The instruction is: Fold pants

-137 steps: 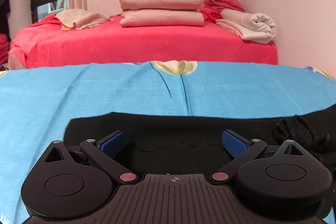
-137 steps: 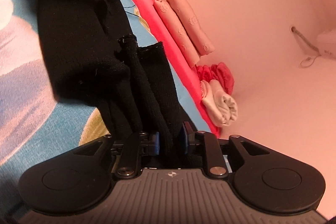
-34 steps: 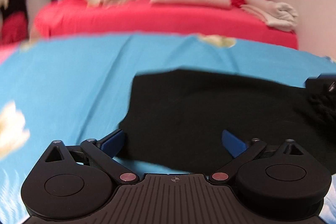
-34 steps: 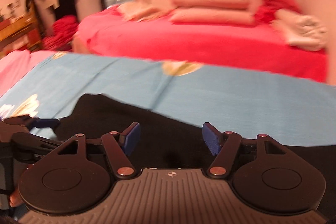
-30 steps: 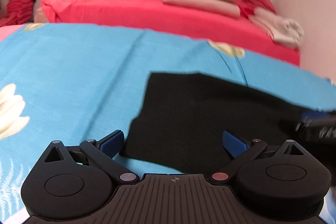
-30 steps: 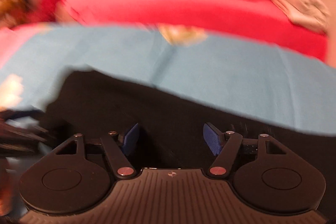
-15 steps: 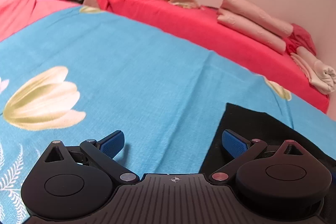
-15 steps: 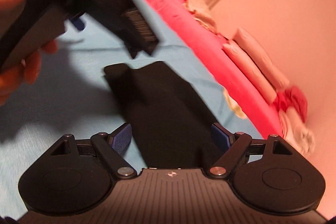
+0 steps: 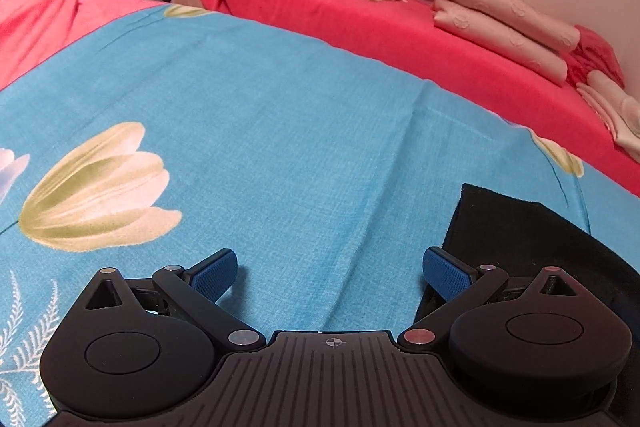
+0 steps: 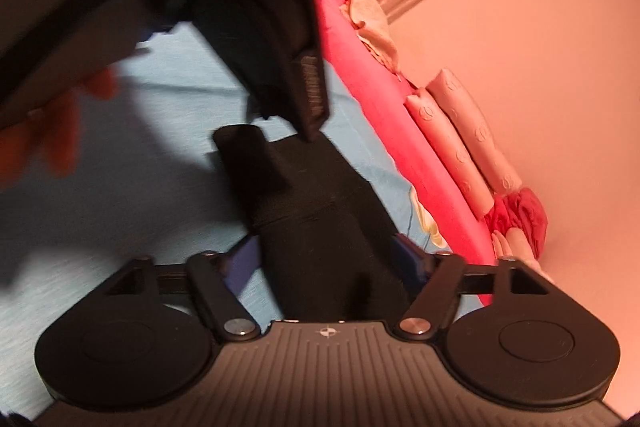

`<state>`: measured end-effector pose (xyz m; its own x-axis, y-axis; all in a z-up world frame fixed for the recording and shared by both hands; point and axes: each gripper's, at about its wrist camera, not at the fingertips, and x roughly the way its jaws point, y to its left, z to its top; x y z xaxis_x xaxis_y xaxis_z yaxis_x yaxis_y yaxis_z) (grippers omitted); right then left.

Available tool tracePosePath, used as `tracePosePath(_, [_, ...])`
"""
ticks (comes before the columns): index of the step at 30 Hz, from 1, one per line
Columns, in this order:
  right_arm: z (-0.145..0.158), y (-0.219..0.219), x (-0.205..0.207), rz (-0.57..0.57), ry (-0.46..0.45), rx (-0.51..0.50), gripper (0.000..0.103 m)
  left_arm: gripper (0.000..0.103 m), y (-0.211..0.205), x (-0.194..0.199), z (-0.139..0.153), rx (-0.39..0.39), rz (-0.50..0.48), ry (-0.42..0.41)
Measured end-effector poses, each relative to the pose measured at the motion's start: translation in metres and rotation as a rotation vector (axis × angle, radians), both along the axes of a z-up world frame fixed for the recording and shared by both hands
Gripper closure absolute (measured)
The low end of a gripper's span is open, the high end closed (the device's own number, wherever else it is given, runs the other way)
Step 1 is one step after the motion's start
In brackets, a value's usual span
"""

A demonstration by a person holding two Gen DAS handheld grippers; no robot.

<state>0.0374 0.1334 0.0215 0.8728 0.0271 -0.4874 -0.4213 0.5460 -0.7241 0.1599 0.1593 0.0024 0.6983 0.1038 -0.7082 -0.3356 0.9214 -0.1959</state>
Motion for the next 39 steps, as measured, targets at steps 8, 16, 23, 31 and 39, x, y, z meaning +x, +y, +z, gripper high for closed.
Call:
tracePosePath(8, [-0.004,0.004,0.024,-0.021,-0.001,0.031,0.033,0.000,0.001,0.000,0.000,-0.012,0.002,0.000])
tracePosePath(16, [-0.008,-0.003,0.031,-0.004,0.041,0.087,0.082,0.000,0.009,-0.008,0.004,-0.032,0.051,-0.027])
tracePosePath(23, [0.076,-0.079,0.061,-0.150,0.111,0.470,0.085,0.000,0.017,-0.019,0.013,-0.050,0.114,-0.078])
tracePosePath(31, [0.147,-0.254,0.055,-0.287,0.146,1.008,0.086,0.000,-0.111,0.012,0.049,-0.070,-0.424,-0.151])
tracePosePath(39, [0.144,-0.349,0.018,-0.338,0.096,1.106,0.086,0.000,-0.263,0.028,0.051,0.020,-0.813,-0.177])
